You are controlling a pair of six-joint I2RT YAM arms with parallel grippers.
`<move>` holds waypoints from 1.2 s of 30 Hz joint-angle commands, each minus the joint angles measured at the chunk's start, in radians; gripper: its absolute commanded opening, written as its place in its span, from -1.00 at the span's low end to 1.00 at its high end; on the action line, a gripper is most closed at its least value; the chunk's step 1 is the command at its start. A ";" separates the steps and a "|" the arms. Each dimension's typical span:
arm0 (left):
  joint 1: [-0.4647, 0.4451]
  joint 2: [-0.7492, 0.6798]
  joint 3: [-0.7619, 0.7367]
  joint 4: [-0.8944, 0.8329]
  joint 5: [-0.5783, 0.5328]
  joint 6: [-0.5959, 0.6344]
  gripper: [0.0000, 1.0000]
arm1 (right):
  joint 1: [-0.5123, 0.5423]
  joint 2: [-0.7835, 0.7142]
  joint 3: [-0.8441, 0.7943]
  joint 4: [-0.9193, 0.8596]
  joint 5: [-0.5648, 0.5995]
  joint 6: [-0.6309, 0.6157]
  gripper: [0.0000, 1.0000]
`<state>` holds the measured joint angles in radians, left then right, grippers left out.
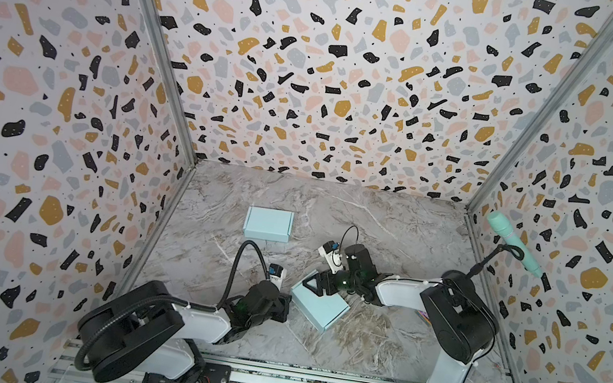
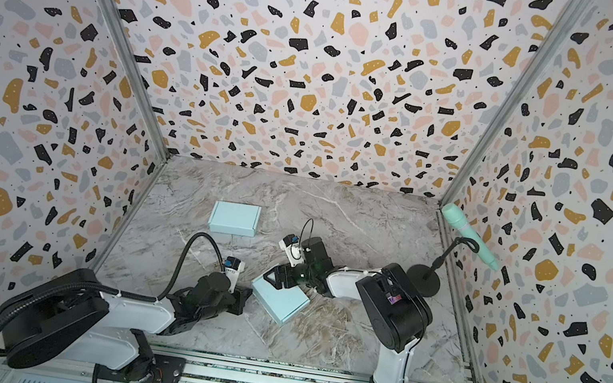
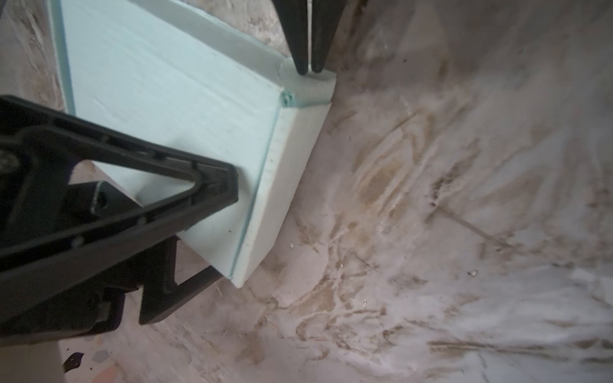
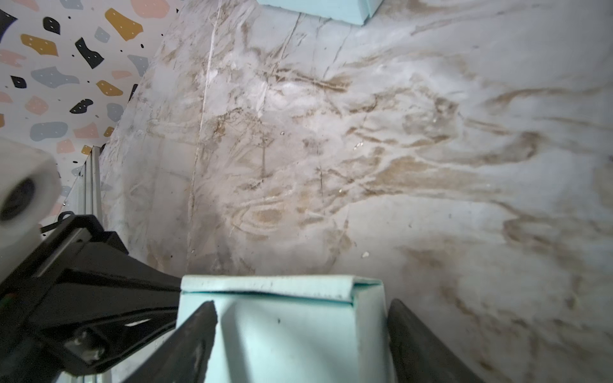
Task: Fold the paper box
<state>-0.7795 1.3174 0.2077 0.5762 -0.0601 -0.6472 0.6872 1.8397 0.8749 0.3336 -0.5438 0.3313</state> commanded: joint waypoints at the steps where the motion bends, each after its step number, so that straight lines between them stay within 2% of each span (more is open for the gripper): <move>1: 0.006 -0.084 -0.032 -0.021 0.027 -0.001 -0.67 | -0.024 -0.111 0.001 -0.061 0.029 -0.009 0.78; 5: 0.007 -0.172 -0.026 -0.102 0.050 -0.003 -0.57 | -0.044 -0.249 -0.026 -0.123 0.100 -0.021 0.88; 8: 0.012 -0.233 0.002 -0.167 0.022 -0.003 -0.57 | -0.044 -0.363 -0.062 -0.193 0.152 -0.029 0.88; 12: 0.046 -0.257 0.062 -0.211 0.017 0.035 -0.49 | -0.037 -0.510 -0.179 -0.231 0.151 0.020 0.84; 16: 0.116 -0.182 0.143 -0.208 0.073 0.081 -0.26 | -0.005 -0.650 -0.318 -0.225 0.093 0.125 0.85; 18: 0.144 -0.124 0.188 -0.197 0.120 0.099 -0.23 | 0.012 -0.714 -0.385 -0.205 0.072 0.186 0.86; 22: 0.155 0.003 0.285 -0.220 0.145 0.151 -0.22 | 0.066 -0.823 -0.515 -0.154 0.082 0.304 0.89; 28: 0.157 0.124 0.328 -0.172 0.213 0.159 -0.16 | 0.095 -0.805 -0.611 -0.046 0.070 0.364 0.89; 36: 0.153 0.113 0.258 -0.121 0.245 0.129 -0.10 | 0.091 -0.645 -0.577 0.089 0.042 0.336 0.88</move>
<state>-0.6285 1.4506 0.4938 0.4030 0.1555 -0.5133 0.7784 1.1683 0.2615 0.3470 -0.4843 0.6724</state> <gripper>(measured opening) 0.449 0.942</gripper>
